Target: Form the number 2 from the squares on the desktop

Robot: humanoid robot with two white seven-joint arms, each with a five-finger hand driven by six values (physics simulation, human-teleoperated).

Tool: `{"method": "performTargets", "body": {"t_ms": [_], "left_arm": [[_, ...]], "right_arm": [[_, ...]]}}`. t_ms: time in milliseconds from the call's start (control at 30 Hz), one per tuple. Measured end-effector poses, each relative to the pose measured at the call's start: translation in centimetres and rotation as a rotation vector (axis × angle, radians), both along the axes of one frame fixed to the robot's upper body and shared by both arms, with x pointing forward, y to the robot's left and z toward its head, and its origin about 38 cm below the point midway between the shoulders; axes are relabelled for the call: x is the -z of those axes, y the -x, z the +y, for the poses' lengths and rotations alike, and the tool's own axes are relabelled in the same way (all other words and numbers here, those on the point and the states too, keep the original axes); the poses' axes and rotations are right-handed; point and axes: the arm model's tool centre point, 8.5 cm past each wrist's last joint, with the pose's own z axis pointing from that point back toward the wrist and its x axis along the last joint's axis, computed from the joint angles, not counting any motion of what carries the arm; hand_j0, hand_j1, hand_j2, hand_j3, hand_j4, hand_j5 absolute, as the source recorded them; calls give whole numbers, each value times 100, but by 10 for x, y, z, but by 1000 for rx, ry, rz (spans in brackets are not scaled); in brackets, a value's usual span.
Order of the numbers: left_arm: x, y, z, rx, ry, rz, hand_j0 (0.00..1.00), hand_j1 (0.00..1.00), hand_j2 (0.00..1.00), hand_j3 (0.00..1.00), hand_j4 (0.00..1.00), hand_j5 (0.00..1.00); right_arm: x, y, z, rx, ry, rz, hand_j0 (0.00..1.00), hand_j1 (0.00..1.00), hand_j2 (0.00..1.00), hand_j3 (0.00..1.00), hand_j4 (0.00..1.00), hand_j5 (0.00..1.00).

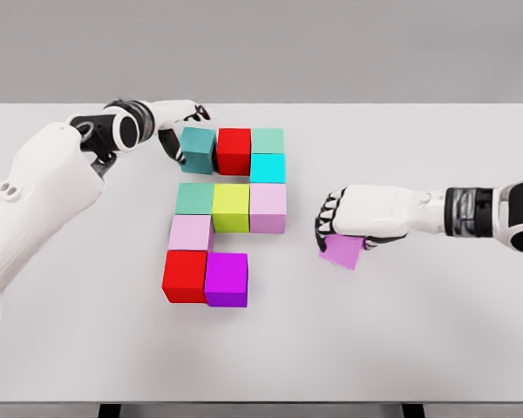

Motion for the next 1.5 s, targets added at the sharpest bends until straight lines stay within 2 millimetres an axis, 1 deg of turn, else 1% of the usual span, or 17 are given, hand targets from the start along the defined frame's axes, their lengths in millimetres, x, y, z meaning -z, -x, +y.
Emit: {"method": "performTargets", "body": {"t_ms": [167,233,267,333,533,567,600,633,667,900,1033,1100,1167,1300,1333,1400,1500], "left_arm": [[-15,5,52,24,21,-5,93,93,93,93,93,93],[-17,7,72,20,7,-9,93,93,93,93,93,93],[-18,8,80,22,-1,-10,93,93,93,93,93,93],[-17,11,88,47,-17,-13,93,93,93,93,93,93],[8,19,92,110,-56,34,93,93,93,93,93,93],[10,20,91,117,-58,38,93,93,93,93,93,93],[12,20,90,123,-59,42,93,93,93,93,93,93],[14,20,88,129,-59,44,93,93,93,93,93,93],[14,20,87,133,-58,46,93,93,93,93,93,93],[19,21,73,163,-50,53,93,93,93,93,93,93],[21,22,69,171,-51,56,93,93,93,93,93,93],[21,22,68,174,-50,56,93,93,93,93,93,93],[20,22,65,179,-47,55,93,93,93,93,93,93],[21,22,61,187,-42,55,93,93,93,93,93,93],[21,22,61,188,-41,55,93,93,93,93,93,93],[21,23,60,188,-40,55,93,93,93,93,93,93],[21,23,60,189,-40,55,93,93,93,93,93,93]], "right_arm": [[10,15,26,-78,-11,25,52,52,52,52,52,52],[15,20,34,-105,-12,38,53,53,53,53,53,53],[17,22,40,-121,-14,44,54,54,54,54,54,54],[21,26,48,-142,-21,56,55,55,55,55,55,55],[21,24,56,-153,-29,54,58,58,58,58,58,58],[20,22,56,-151,-29,50,59,59,59,59,59,59],[20,21,57,-149,-29,50,63,63,63,63,63,63],[20,19,58,-148,-30,48,83,83,83,83,83,83],[20,19,58,-146,-31,49,100,100,100,100,100,100],[18,14,57,-131,-41,43,100,100,100,100,100,100],[4,5,46,-90,-64,6,100,100,100,100,100,100],[-4,1,36,-64,-69,-13,100,100,100,100,100,100],[-7,-2,18,-24,-56,-21,100,100,100,100,100,100],[11,1,-33,96,2,30,100,100,100,100,100,100],[8,0,-43,117,15,23,100,100,100,100,100,100],[1,-2,-57,145,35,8,100,100,100,100,100,100],[-1,-2,-64,156,53,5,100,100,100,100,100,100]]}}
